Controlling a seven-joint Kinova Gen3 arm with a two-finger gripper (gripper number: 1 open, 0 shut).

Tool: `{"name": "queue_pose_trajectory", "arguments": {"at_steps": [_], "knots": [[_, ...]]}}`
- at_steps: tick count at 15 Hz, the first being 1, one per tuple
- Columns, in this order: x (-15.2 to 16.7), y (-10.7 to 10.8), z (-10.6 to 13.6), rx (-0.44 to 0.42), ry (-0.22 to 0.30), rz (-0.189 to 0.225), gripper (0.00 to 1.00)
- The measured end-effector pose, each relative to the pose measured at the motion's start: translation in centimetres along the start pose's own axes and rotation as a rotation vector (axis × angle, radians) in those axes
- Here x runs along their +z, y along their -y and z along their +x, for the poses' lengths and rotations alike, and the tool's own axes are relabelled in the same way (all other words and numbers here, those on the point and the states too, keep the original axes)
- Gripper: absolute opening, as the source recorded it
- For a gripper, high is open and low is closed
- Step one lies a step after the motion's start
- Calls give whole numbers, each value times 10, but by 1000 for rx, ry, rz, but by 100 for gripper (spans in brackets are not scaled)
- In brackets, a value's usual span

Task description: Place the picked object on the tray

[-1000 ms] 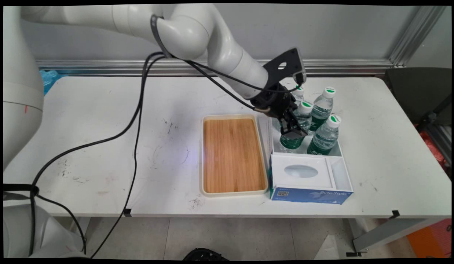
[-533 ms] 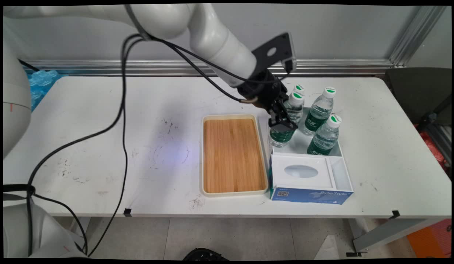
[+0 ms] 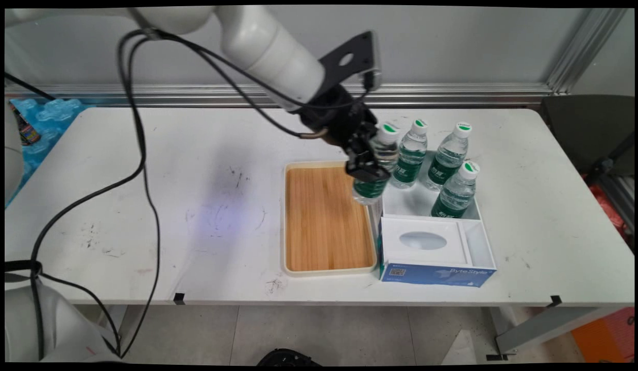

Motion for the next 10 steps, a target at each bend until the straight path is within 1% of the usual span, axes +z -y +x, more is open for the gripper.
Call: {"name": "queue_pose_trajectory", "arguments": {"at_steps": [5, 7, 10], "knots": [[-21, -11, -37, -5, 15, -1, 0], [-23, -15, -53, 0, 10, -3, 0], [-17, -19, -67, 11, -3, -15, 0]]}}
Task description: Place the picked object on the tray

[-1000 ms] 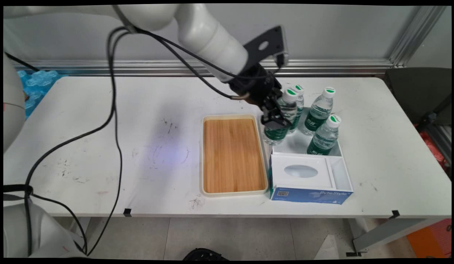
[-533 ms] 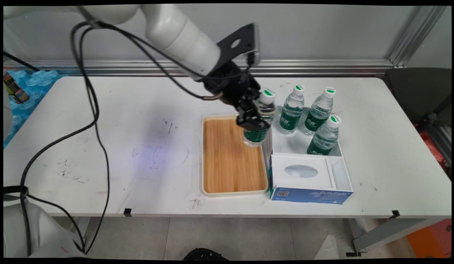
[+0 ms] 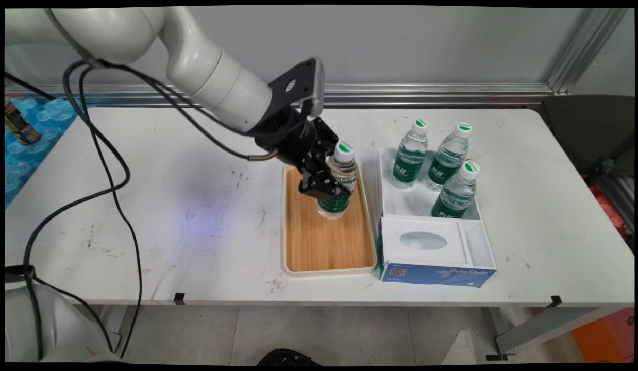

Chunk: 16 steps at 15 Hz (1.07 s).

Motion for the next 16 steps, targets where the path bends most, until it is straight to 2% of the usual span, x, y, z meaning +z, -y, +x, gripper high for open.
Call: {"name": "queue_pose_trajectory", "arguments": {"at_steps": [7, 12, 16], "knots": [[31, -3, -22, 29, -48, -24, 0], [51, 2, -28, 48, -79, -25, 0], [64, 1, -30, 59, -87, -43, 0]]}}
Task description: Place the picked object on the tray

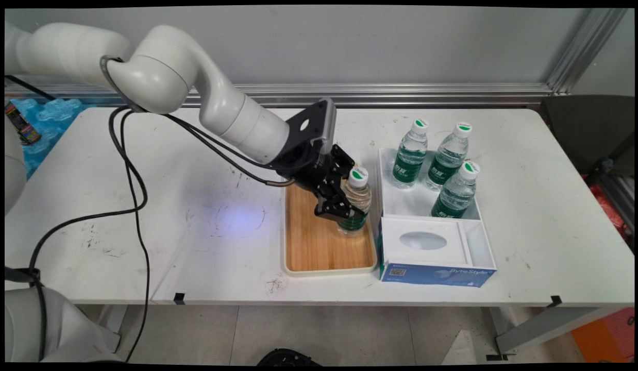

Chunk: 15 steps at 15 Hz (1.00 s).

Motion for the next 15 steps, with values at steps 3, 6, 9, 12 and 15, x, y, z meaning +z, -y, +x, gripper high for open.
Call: {"name": "queue_pose_trajectory", "arguments": {"at_steps": [3, 6, 9, 12, 15], "knots": [[7, 0, -2, 7, 2, -11, 0], [12, 1, -4, 13, 2, -13, 0], [16, 3, -5, 19, 2, -14, 0], [20, 5, -6, 23, 2, -15, 100], [22, 6, -6, 24, 3, -17, 100]]}}
